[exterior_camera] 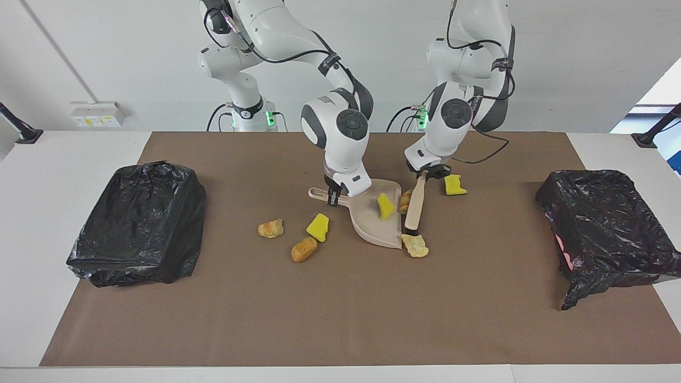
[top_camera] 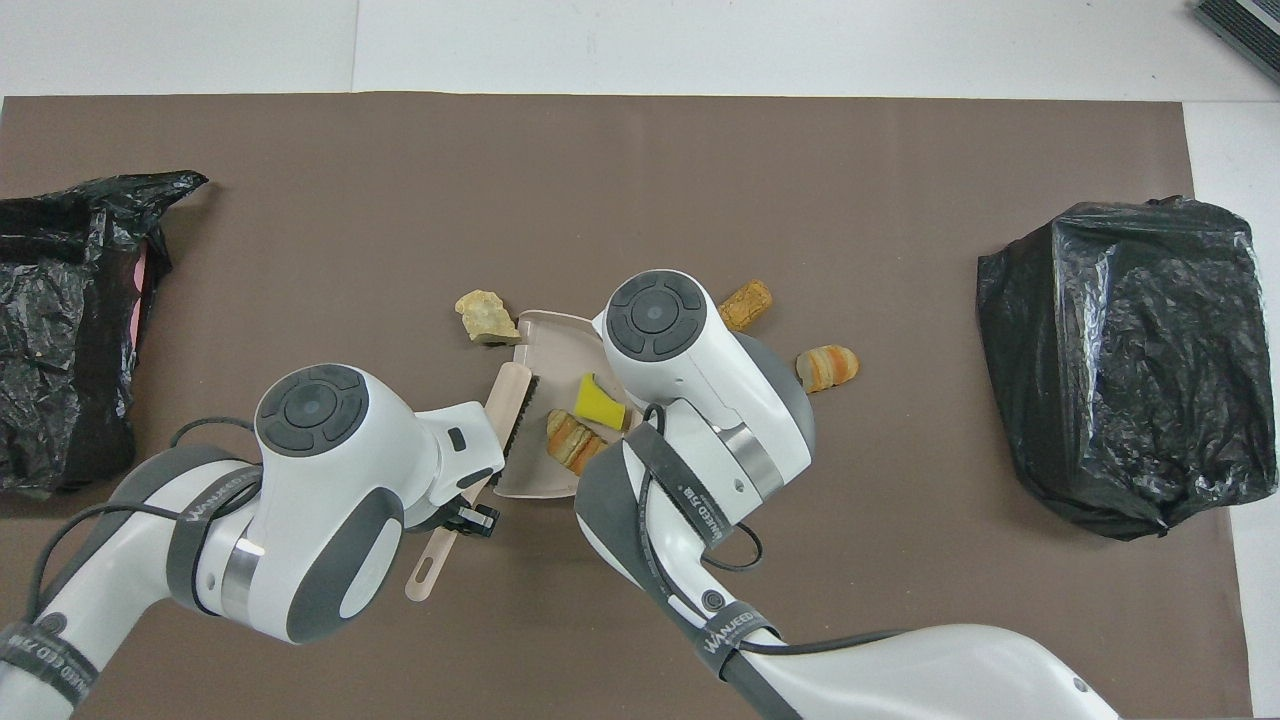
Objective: Sweep and dump trash in bin
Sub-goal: 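Sweep the debris into the dustpan with the brush in the left gripper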
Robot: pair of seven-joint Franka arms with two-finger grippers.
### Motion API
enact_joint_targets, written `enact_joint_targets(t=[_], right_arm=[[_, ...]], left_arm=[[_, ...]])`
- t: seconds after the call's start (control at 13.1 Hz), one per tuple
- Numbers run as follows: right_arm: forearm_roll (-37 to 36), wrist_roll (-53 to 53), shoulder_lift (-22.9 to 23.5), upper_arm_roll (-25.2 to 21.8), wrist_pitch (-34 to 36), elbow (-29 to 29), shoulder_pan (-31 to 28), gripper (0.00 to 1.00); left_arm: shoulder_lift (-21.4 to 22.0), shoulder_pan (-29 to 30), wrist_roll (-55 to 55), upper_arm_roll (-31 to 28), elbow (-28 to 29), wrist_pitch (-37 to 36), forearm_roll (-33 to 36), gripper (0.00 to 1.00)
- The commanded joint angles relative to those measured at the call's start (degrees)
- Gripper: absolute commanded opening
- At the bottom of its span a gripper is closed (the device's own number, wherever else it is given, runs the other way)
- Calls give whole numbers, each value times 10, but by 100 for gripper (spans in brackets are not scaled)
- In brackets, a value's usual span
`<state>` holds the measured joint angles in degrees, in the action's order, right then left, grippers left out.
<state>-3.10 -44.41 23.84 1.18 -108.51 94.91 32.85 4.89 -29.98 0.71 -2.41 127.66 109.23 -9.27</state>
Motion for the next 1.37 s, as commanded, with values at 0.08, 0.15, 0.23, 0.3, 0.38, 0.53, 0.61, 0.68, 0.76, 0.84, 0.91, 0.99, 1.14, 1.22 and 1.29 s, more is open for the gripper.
enact_joint_targets(t=[0.08, 0.15, 0.23, 0.3, 0.38, 0.53, 0.61, 0.68, 0.76, 0.84, 0.91, 0.99, 1.14, 1.22, 1.29], right_arm=[[-12, 17, -6, 4, -11, 12, -2, 0], [-12, 17, -6, 4, -11, 12, -2, 0], [-12, 17, -6, 4, -12, 12, -2, 0], [-12, 17, -6, 4, -12, 12, -2, 0], [-12, 17, -6, 4, -12, 13, -2, 0], [-13, 10, -10, 4, -29, 26, -2, 0], [-17, 3, -12, 4, -40, 33, -2, 0], [-20, 1, -12, 4, -41, 34, -2, 0], [-20, 1, -12, 4, -41, 34, -2, 0], [-20, 1, -12, 4, -41, 34, -2, 0], [-20, 2, -12, 4, -42, 34, -2, 0], [-20, 2, -12, 4, -41, 34, -2, 0], [-19, 9, -12, 4, -34, 34, -2, 0], [-21, 12, -13, 3, -20, 34, 0, 0], [-28, 13, -15, 1, -6, 33, 2, 0]], left_arm=[[69, 26, 87, -12, 2, -82, -7, 0], [74, 30, 121, -14, 7, -102, -1, 0], [80, 44, 157, -12, 12, -115, 14, 0], [93, 54, 207, -12, 25, -125, 25, 0], [105, 66, 244, -12, 44, -125, 35, 0], [128, 81, 298, -12, 71, -125, 83, 0], [132, 90, 333, -12, 80, -123, 93, 0], [140, 98, 372, -12, 89, -120, 94, 0], [144, 98, 401, -11, 101, -118, 107, 0], [144, 97, 433, -9, 115, -115, 119, 0], [143, 92, 467, -8, 131, -102, 119, 0], [142, 91, 488, -5, 154, -73, 119, 0], [134, 84, 502, -4, 171, -39, 118, 0], [125, 77, 495, -4, 170, -16, 115, 0], [116, 77, 490, -3, 168, 17, 106, 0]])
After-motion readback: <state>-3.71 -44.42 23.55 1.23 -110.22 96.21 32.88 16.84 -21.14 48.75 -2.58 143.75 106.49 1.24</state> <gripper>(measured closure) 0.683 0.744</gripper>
